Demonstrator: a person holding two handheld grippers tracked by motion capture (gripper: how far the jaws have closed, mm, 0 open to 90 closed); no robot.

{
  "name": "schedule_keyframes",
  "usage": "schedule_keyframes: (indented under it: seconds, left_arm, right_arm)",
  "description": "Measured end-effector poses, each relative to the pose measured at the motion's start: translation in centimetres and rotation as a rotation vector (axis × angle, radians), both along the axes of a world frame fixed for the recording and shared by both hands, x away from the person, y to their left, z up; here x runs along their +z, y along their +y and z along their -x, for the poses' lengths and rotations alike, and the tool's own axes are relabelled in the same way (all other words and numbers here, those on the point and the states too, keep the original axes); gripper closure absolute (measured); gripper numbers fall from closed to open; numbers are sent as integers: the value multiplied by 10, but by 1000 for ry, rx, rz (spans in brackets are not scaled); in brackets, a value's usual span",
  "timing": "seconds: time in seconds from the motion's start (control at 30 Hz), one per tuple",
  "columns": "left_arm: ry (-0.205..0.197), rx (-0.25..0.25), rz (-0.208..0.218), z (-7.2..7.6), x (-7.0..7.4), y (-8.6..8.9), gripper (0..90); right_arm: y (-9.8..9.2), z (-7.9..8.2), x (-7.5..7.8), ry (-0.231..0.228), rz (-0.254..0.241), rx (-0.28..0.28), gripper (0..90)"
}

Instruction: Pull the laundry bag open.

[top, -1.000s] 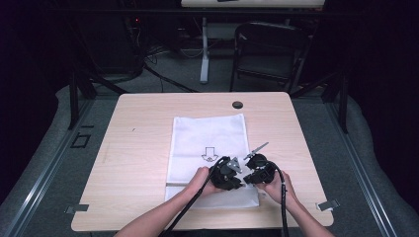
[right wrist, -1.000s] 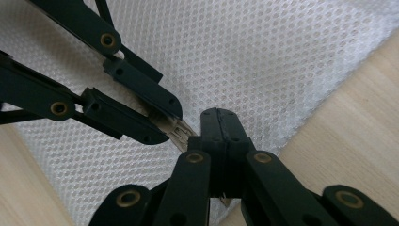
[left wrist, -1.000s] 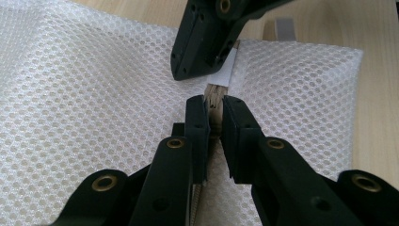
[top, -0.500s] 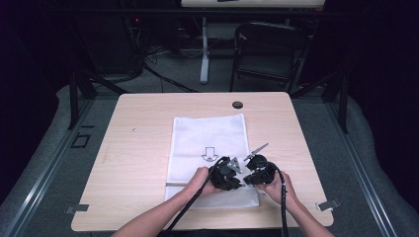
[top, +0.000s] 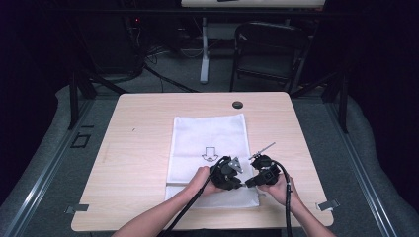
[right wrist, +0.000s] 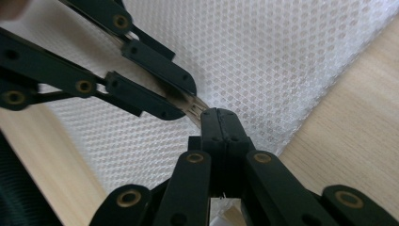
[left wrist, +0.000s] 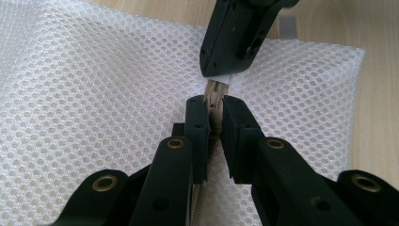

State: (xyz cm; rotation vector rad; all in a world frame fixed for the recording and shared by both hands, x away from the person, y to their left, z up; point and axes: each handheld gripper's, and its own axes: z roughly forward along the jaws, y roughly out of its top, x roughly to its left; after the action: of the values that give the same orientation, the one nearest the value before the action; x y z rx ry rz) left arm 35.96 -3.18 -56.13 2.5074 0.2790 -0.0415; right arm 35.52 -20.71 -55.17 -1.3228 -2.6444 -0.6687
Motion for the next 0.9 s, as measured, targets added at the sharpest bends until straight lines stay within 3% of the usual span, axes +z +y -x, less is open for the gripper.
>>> schedule_keyframes:
  seconds: [0.03, 0.27, 0.37, 0.43, 0.5, 0.6, 0.63, 0.77, 0.8, 0.87, 0.9]
  left_arm:
    - [2, 4, 5, 0, 0, 0, 812]
    - [-31, -13, -33, 4, 4, -3, 814]
    - [-29, -18, -39, 4, 4, -2, 814]
    - [-56, -7, -60, 2, 6, 6, 900]
    - [-29, 35, -47, -5, 8, 21, 900]
    - [-11, 72, 1, -11, 10, 38, 900]
    - [-7, 80, 19, -12, 11, 39, 900]
    - [15, 16, 34, -6, 9, 20, 726]
    - [8, 11, 22, -5, 8, 16, 707]
    - [9, 6, 7, -4, 1, 7, 624]
    - [13, 5, 5, -5, -1, 5, 626]
  right_arm:
    - [2, 0, -2, -16, 29, 2, 900]
    - [6, 2, 0, -30, 67, 17, 900]
    - [6, 3, -1, -31, 55, 4, 900]
    - [7, 3, -2, -53, 65, -3, 900]
    - [3, 2, 0, -45, 92, -6, 900]
    - [0, 0, -1, -20, 49, -15, 900]
    - [0, 0, -1, -22, 64, -12, 900]
    - [1, -1, -4, -11, -3, -31, 900]
    - [0, -2, -3, -9, 26, -5, 900]
    - [1, -1, -3, -14, 12, -9, 900]
    - [1, -1, -3, -14, 18, -7, 900]
